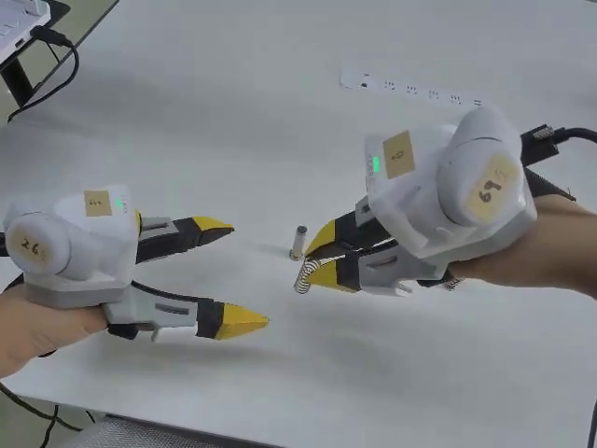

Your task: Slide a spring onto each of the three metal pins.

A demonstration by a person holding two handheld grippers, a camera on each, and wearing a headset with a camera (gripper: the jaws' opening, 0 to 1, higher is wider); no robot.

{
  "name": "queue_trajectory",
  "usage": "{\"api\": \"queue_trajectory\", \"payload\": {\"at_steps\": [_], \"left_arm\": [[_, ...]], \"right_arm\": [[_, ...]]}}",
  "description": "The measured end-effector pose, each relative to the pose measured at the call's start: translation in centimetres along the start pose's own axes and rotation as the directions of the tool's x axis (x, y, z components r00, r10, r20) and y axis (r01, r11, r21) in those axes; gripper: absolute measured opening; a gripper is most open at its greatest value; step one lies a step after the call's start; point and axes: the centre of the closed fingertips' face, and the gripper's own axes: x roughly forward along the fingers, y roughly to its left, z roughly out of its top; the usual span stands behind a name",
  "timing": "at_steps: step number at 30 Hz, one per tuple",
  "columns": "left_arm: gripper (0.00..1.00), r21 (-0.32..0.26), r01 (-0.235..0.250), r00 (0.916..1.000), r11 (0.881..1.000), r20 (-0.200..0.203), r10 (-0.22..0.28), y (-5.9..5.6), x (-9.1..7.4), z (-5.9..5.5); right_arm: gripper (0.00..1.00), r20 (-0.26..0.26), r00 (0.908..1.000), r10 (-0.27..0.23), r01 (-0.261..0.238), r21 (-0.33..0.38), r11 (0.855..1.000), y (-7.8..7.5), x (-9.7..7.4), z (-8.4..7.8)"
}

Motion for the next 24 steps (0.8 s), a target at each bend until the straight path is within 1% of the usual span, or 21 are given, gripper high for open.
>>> {"api": "queue_trajectory", "payload": {"at_steps": [4, 6, 9, 11, 13, 15, 18, 24], "left_arm": [[0.81, -0.004, -0.006, 1.0, 1.0, -0.001, 0.006, 0.1, -0.2, -0.2], [0.83, -0.006, -0.006, 1.0, 1.0, -0.003, 0.006, 0.1, -0.3, -0.4], [0.91, -0.002, -0.032, 0.9995, 0.999, 0.003, 0.032, 0.5, -0.5, -0.5], [0.94, -0.015, -0.038, 0.9992, 0.999, 0.009, 0.038, 0.6, -0.6, -0.6], [0.96, -0.021, -0.042, 0.999, 0.999, 0.013, 0.042, 0.7, -0.7, -0.6], [0.98, -0.018, -0.045, 0.999, 0.999, 0.007, 0.045, 0.7, -0.7, -0.8], [0.98, -0.016, -0.047, 0.9989, 0.999, -0.002, 0.047, 0.8, -0.9, -1.1], [0.98, -0.025, -0.054, 0.9985, 0.998, 0.001, 0.054, 1.0, -1.1, -1.1]], "right_arm": [[0.06, 0.001, 1.0, -0.003, 0.003, 0.007, 1.0, -0.1, -0.1, 0.0], [0.06, 0.0, 1.0, 0.001, -0.001, 0.018, 1.0, -0.1, -0.1, 0.0], [0.06, -0.005, 1.0, -0.003, 0.004, 0.015, 1.0, -0.2, -0.2, -0.1], [0.06, -0.01, 0.9999, -0.006, 0.006, 0.01, 1.0, -0.3, -0.2, -0.2], [0.06, -0.011, 0.9999, -0.005, 0.005, 0.011, 1.0, -0.4, -0.3, -0.2], [0.06, -0.016, 0.9999, -0.004, 0.004, 0.009, 1.0, -0.5, -0.4, -0.2], [0.06, -0.022, 0.9997, -0.009, 0.01, 0.003, 1.0, -0.7, -0.5, -0.2], [0.06, -0.035, 0.9993, -0.011, 0.011, -0.013, 1.0, -1.1, -0.7, -0.2]]}}
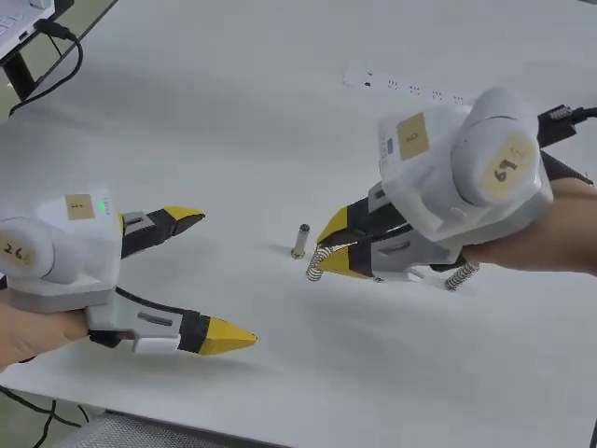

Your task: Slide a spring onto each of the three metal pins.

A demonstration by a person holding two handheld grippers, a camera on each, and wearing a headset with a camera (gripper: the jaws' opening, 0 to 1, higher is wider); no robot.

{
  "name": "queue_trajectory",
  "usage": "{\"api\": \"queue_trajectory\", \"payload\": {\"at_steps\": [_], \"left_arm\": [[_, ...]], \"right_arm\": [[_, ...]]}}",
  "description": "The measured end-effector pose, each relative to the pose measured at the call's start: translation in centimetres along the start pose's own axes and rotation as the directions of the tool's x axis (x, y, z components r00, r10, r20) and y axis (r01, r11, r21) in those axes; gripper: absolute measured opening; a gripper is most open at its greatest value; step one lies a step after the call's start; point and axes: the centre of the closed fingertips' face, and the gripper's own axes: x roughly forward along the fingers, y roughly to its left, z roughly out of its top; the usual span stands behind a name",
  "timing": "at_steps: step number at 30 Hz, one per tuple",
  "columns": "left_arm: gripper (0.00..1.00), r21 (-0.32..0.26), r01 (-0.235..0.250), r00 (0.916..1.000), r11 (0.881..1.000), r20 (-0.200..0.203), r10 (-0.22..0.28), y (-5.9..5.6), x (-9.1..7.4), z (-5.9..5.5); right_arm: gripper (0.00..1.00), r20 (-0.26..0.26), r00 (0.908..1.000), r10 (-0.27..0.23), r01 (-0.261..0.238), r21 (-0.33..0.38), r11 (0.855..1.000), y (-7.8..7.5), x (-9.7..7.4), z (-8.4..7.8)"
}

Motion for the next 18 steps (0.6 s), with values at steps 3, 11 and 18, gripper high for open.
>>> {"api": "queue_trajectory", "payload": {"at_steps": [3, 11, 18], "left_arm": [[0.98, -0.002, -0.004, 1.0, 1.0, 0.0, 0.004, 0.1, -0.1, 0.0], [0.98, -0.014, -0.005, 1.0, 1.0, -0.005, 0.005, 0.2, -0.3, -0.4], [0.98, -0.008, -0.006, 1.0, 1.0, -0.007, 0.006, 0.2, -0.1, -0.2]], "right_arm": [[0.06, -0.003, 1.0, -0.001, 0.001, -0.008, 1.0, -0.3, 0.0, 0.1], [0.06, -0.009, 0.9998, -0.016, 0.016, -0.011, 1.0, -1.6, -0.4, 0.2], [0.07, -0.008, 0.9994, -0.035, 0.035, 0.001, 0.999, -2.9, -0.4, 0.0]]}}
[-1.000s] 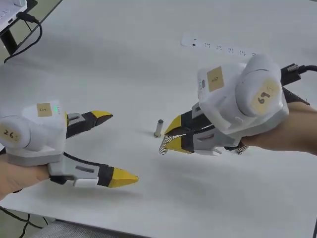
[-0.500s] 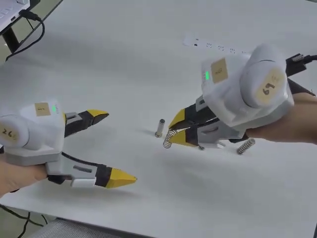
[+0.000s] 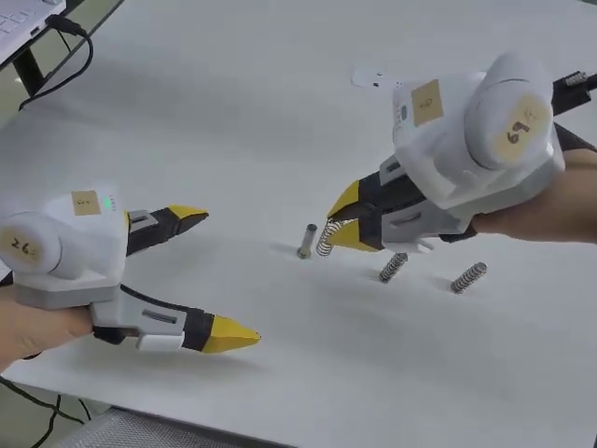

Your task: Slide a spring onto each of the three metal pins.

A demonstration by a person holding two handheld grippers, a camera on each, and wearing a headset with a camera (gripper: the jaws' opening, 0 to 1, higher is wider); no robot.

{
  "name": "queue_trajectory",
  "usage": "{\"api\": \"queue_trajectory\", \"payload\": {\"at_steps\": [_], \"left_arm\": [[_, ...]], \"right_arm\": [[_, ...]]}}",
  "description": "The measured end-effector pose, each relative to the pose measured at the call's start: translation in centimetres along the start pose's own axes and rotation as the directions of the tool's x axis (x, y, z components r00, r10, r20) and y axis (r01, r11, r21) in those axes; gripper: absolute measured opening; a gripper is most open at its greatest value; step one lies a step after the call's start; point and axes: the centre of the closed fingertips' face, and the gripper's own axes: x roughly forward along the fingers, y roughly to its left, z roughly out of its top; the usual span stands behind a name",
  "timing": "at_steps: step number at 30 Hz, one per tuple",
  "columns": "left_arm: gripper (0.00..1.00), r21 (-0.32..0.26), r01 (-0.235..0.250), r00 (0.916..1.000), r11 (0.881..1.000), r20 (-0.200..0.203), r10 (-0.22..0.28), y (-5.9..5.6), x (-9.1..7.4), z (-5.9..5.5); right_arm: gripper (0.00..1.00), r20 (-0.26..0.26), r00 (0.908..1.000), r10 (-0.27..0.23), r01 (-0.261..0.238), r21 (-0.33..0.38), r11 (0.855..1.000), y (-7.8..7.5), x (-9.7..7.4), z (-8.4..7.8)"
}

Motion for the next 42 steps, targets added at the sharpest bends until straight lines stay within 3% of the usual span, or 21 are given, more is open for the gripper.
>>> {"api": "queue_trajectory", "payload": {"at_steps": [10, 18, 42], "left_arm": [[0.98, 0.016, 0.006, 1.0, 1.0, -0.006, -0.005, -0.3, 0.2, 0.1], [0.97, 0.007, 0.003, 0.9999, 1.0, -0.013, -0.003, -0.1, -0.1, -0.1], [0.96, -0.014, -0.009, 1.0, 1.0, -0.004, 0.008, 0.1, -0.6, -0.3]], "right_arm": [[0.07, 0.011, 0.9991, -0.04, 0.04, 0.009, 0.999, -1.9, 0.0, -0.1], [0.07, 0.016, 0.9987, -0.048, 0.047, 0.013, 0.999, -2.6, 0.6, 0.3], [0.07, 0.0, 0.9994, -0.035, 0.035, 0.045, 0.998, -3.3, 2.2, -0.5]]}}
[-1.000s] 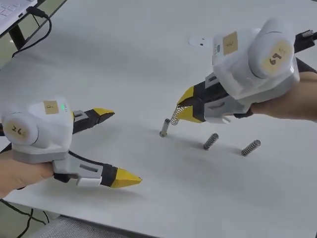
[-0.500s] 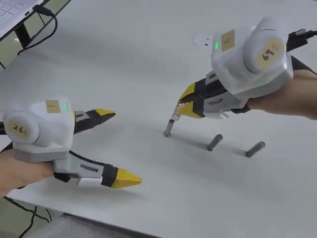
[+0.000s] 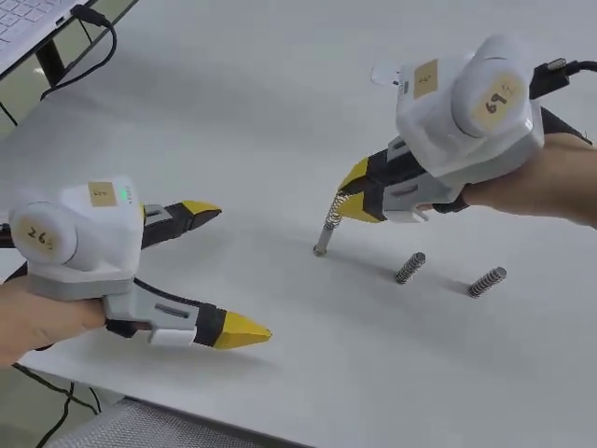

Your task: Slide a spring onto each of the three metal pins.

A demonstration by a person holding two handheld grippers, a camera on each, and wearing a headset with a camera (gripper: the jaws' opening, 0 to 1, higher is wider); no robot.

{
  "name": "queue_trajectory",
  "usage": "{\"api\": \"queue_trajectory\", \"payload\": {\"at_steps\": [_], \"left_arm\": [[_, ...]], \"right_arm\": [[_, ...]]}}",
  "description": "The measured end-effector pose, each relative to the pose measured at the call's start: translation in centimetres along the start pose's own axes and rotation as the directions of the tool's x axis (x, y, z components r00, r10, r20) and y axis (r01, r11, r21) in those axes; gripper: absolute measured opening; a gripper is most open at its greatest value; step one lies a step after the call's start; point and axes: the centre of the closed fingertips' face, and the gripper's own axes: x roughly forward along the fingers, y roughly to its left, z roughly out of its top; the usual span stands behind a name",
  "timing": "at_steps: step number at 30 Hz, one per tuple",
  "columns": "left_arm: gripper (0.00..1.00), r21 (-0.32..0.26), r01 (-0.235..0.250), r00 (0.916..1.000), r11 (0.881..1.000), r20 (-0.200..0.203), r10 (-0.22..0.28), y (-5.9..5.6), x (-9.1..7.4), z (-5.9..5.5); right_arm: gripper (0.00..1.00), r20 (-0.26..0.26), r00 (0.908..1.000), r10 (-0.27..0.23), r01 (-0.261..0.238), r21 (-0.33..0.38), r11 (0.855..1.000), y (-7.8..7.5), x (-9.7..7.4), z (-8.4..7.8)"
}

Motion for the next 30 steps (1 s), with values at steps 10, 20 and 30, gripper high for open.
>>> {"api": "queue_trajectory", "payload": {"at_steps": [10, 20, 30], "left_arm": [[0.96, -0.01, -0.002, 1.0, 1.0, 0.001, 0.002, 0.0, -0.1, -0.1], [0.95, -0.017, -0.007, 1.0, 1.0, 0.001, 0.007, 0.1, -0.4, -0.3], [0.93, -0.025, -0.005, 1.0, 1.0, 0.0, 0.005, 0.1, -0.4, -0.5]], "right_arm": [[0.07, -0.011, 0.9999, 0.009, -0.009, 0.002, 1.0, 0.1, 0.5, -0.3], [0.07, -0.017, 0.9998, 0.014, -0.014, 0.001, 1.0, 0.1, 1.0, -0.5], [0.07, -0.029, 0.9993, 0.025, -0.024, 0.016, 1.0, 0.3, 1.9, -1.4]]}}
